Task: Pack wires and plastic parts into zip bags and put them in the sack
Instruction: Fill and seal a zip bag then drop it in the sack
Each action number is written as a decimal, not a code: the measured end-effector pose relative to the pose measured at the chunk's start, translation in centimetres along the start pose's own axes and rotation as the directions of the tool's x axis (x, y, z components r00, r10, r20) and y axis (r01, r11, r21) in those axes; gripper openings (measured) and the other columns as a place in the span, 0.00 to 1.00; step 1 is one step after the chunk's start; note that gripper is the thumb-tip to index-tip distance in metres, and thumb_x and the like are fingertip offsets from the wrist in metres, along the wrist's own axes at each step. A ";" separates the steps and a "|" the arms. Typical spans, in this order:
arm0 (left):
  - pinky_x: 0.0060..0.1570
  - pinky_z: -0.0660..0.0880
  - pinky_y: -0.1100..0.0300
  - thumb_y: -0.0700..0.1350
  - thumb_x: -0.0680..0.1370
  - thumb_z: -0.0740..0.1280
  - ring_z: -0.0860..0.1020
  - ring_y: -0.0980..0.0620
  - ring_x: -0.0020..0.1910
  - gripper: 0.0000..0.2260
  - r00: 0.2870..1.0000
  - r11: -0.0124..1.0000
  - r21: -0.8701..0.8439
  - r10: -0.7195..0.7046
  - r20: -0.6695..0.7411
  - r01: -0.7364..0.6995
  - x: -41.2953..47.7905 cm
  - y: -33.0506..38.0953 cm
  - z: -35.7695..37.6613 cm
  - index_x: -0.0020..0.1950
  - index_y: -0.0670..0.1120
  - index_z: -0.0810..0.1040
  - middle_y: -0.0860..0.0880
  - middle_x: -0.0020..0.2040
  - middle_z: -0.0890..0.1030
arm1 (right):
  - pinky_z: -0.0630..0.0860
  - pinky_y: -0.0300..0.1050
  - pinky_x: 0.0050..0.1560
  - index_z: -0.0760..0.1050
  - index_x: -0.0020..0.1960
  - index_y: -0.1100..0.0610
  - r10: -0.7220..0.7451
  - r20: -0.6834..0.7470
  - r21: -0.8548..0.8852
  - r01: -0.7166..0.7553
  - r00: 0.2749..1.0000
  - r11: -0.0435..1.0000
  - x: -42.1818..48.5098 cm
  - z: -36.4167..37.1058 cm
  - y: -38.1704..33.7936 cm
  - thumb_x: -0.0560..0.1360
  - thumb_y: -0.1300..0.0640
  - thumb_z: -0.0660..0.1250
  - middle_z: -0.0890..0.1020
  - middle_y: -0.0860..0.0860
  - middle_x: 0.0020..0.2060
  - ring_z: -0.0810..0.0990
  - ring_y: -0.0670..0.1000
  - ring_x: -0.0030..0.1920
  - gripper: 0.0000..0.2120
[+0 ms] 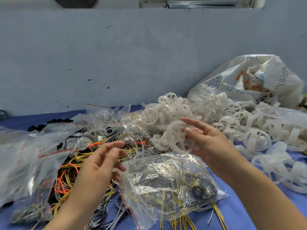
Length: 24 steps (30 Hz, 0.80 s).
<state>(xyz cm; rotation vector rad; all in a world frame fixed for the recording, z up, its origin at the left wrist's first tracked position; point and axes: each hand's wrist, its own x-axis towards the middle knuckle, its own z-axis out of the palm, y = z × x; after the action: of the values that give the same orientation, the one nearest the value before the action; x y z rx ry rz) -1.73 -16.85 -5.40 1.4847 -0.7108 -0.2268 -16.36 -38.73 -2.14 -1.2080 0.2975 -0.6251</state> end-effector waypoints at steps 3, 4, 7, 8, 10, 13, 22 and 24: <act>0.42 0.80 0.62 0.62 0.79 0.61 0.81 0.59 0.51 0.12 0.978 0.954 0.237 0.150 0.146 -0.182 -0.8 0.6 0.8 0.62 0.69 0.73 0.64 0.59 0.78 | 0.81 0.46 0.39 0.82 0.56 0.57 0.113 0.090 0.141 -0.126 0.989 0.982 0.2 2.5 2.3 0.74 0.65 0.66 0.84 0.59 0.52 0.83 0.54 0.43 0.13; 0.44 0.79 0.65 0.62 0.79 0.60 0.80 0.61 0.53 0.14 0.969 0.936 0.281 0.163 0.185 -0.211 -0.9 0.6 1.1 0.64 0.71 0.70 0.66 0.61 0.76 | 0.81 0.46 0.39 0.80 0.58 0.58 0.138 0.135 0.172 -0.160 0.981 0.972 0.2 3.2 3.0 0.75 0.65 0.66 0.84 0.60 0.52 0.83 0.53 0.43 0.13; 0.46 0.78 0.65 0.60 0.77 0.61 0.81 0.58 0.52 0.16 0.941 0.925 0.282 0.166 0.296 -0.252 -1.1 0.3 1.6 0.65 0.69 0.71 0.61 0.58 0.80 | 0.82 0.46 0.43 0.77 0.62 0.61 0.178 0.261 0.271 -0.249 0.949 0.930 -0.1 4.8 4.3 0.74 0.64 0.66 0.83 0.61 0.56 0.84 0.55 0.48 0.17; 0.45 0.77 0.65 0.59 0.77 0.61 0.82 0.57 0.49 0.15 0.936 0.924 0.280 0.171 0.307 -0.260 -1.1 0.2 1.5 0.64 0.69 0.71 0.59 0.55 0.81 | 0.82 0.45 0.42 0.76 0.63 0.61 0.188 0.286 0.314 -0.277 0.940 0.908 -0.3 5.1 4.6 0.74 0.65 0.65 0.83 0.61 0.56 0.84 0.55 0.48 0.17; 0.43 0.76 0.66 0.60 0.78 0.62 0.82 0.55 0.45 0.13 0.938 0.918 0.286 0.190 0.291 -0.275 -1.0 0.2 1.2 0.62 0.69 0.72 0.58 0.52 0.82 | 0.82 0.45 0.39 0.78 0.62 0.61 0.208 0.302 0.361 -0.313 0.931 0.879 -0.4 5.5 5.0 0.76 0.65 0.65 0.83 0.61 0.54 0.85 0.55 0.45 0.15; 0.39 0.75 0.67 0.62 0.78 0.61 0.81 0.55 0.42 0.12 0.937 0.893 0.328 0.225 0.267 -0.308 -0.9 0.2 0.8 0.61 0.68 0.73 0.59 0.46 0.82 | 0.82 0.51 0.46 0.81 0.59 0.53 0.193 0.252 0.133 -0.232 0.948 0.964 -0.3 5.8 5.3 0.78 0.56 0.66 0.82 0.59 0.56 0.83 0.55 0.50 0.11; 0.39 0.77 0.63 0.63 0.78 0.61 0.82 0.55 0.40 0.11 0.926 0.886 0.347 0.195 0.323 -0.308 -0.7 -0.1 0.0 0.59 0.65 0.74 0.56 0.42 0.83 | 0.80 0.45 0.48 0.79 0.58 0.40 0.052 0.309 -0.229 0.021 0.950 0.973 -0.6 6.5 4.9 0.69 0.39 0.71 0.83 0.51 0.53 0.83 0.50 0.49 0.18; 0.39 0.76 0.64 0.61 0.78 0.62 0.82 0.55 0.40 0.10 0.932 0.894 0.344 0.178 0.315 -0.287 -0.8 -0.2 0.0 0.58 0.65 0.74 0.55 0.42 0.83 | 0.80 0.45 0.46 0.80 0.56 0.42 0.054 0.296 -0.224 0.015 0.954 0.974 -0.7 6.6 5.1 0.68 0.38 0.72 0.84 0.53 0.50 0.83 0.50 0.45 0.18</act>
<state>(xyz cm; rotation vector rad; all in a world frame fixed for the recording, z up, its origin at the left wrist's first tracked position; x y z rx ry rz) -2.30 -16.41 -5.84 1.7393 -1.2088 -0.1100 -11.94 -32.15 -4.69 -1.4954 0.1241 -0.3882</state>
